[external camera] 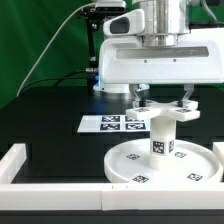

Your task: Assemble round table

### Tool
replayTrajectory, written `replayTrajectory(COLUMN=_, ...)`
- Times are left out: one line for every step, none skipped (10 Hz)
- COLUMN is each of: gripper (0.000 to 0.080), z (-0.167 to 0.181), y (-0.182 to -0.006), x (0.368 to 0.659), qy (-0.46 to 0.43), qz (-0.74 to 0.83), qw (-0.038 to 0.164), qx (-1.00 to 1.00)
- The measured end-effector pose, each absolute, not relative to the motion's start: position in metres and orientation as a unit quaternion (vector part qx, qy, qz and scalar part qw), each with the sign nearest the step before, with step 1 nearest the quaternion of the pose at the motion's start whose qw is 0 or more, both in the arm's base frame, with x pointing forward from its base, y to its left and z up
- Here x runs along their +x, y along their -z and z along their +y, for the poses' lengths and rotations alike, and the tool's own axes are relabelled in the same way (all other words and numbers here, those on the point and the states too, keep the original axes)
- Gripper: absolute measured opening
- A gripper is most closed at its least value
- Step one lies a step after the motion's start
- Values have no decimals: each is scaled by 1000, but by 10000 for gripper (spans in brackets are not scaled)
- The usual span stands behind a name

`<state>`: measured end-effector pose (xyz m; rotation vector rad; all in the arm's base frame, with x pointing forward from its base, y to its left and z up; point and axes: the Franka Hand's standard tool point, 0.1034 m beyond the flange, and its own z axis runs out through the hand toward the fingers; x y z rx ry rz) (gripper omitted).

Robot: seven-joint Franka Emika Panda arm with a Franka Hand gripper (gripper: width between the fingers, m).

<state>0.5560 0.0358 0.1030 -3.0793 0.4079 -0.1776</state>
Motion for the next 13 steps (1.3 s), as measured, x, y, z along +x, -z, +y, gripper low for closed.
replayTrajectory(gripper=438, z=36, y=-103, x=556, qy=57, qz=158, qw=18, qx=-986)
replayTrajectory(gripper=438, z=36, y=-103, x=556, qy=56, qz=192, qw=20, qx=-980)
replayTrajectory(gripper=438, z=36, y=-103, x=556, qy=55, qz=222, qw=23, qx=-973)
replayTrajectory(gripper=438, z=38, y=-102, x=556, qy=54, qz=273, qw=26, qx=-960)
replayTrajectory(gripper=438, z=40, y=-103, x=559, qy=54, qz=346, qw=28, qx=-936)
replayTrajectory(gripper=438, z=40, y=-103, x=560, qy=53, qz=412, qw=30, qx=-909)
replayTrajectory(gripper=438, z=41, y=-102, x=559, qy=51, qz=511, qw=32, qx=-857)
replayTrajectory(gripper=439, z=41, y=-101, x=560, qy=51, qz=600, qw=31, qx=-798)
replayTrajectory(gripper=439, z=42, y=-101, x=561, qy=54, qz=652, qw=31, qx=-755)
replayTrajectory(gripper=439, z=41, y=-102, x=560, qy=52, qz=707, qw=35, qx=-705)
replayTrajectory(gripper=439, z=41, y=-102, x=560, qy=47, qz=727, qw=36, qx=-684)
replayTrajectory(gripper=439, z=40, y=-101, x=560, qy=48, qz=726, qw=36, qx=-686)
replayTrajectory(gripper=439, z=41, y=-101, x=560, qy=47, qz=724, qw=36, qx=-687)
